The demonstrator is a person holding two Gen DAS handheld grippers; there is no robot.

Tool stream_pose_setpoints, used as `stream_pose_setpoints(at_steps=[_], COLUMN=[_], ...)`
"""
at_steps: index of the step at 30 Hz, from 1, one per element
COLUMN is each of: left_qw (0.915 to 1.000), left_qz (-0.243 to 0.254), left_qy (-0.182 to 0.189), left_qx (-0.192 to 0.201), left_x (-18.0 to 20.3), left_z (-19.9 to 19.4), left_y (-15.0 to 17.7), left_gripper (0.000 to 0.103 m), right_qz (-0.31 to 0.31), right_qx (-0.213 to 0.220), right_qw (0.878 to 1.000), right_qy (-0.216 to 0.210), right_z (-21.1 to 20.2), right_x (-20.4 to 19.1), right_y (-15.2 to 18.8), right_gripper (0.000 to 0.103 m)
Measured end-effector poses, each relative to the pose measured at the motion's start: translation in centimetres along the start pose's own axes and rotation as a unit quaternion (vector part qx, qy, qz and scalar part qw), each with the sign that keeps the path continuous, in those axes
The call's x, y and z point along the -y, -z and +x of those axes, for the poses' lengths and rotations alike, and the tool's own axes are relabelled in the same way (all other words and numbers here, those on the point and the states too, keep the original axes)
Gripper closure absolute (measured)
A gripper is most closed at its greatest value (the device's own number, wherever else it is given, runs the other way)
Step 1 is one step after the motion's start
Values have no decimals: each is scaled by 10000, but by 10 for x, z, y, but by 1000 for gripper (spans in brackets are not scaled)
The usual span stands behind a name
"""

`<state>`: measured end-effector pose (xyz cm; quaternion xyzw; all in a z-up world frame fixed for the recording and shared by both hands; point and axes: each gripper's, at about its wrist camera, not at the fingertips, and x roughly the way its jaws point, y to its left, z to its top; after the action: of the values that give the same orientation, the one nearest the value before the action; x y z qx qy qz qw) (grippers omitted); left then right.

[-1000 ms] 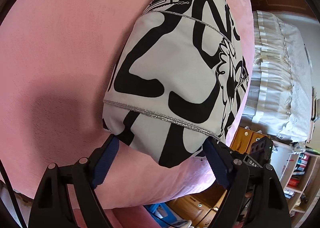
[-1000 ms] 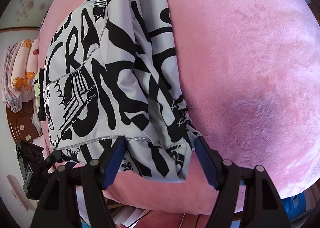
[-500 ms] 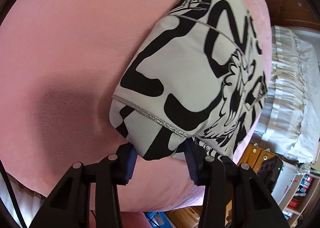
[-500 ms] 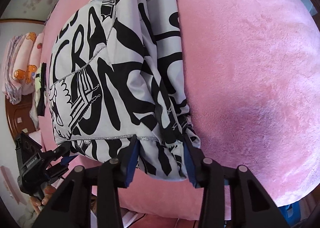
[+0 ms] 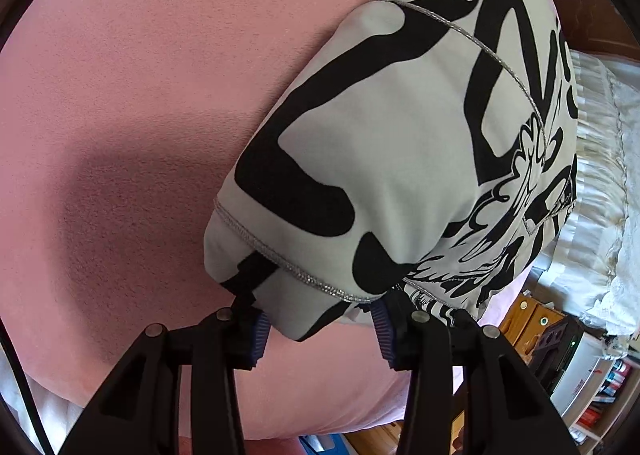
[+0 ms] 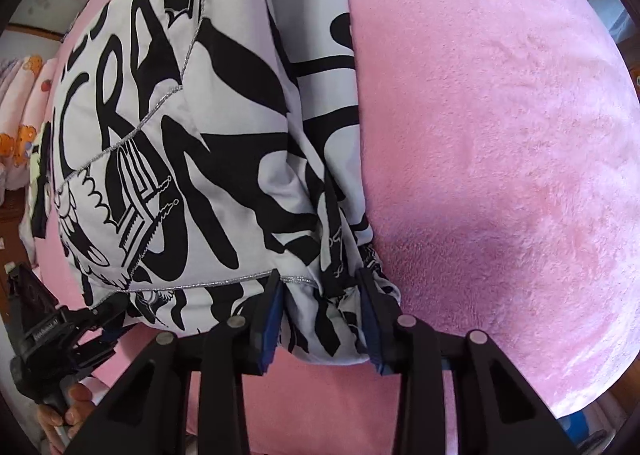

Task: Fold large clothes

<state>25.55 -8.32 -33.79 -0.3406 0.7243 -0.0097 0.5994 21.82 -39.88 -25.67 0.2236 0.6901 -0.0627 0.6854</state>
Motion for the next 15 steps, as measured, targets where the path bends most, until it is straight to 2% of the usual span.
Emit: stream_pose_setpoints(at_steps=[4,7,10,15], left_qw=[9997,9981,9949,9923], left_qz=[233,588,951,1181], left_qy=[35,-116,-335,-357], left_qx=[-82,-121,-71,115], left_x=[8,24,37,33], left_z=[-8,-17,-27,-57], left_y=[4,15,24,29], left_gripper=[60,60,60,60], right_qz=[-65,-124,-153,-102], right_qx=[41,51,88,118], right_qw=[10000,9999,9998,9999], right_qy=[61,15,32,-39], right_z=[2,-2,-5,-16], right_x=[-8,-9,-10,-1], right_y=[-1,2,10,18], right_gripper=[68,69,70,72])
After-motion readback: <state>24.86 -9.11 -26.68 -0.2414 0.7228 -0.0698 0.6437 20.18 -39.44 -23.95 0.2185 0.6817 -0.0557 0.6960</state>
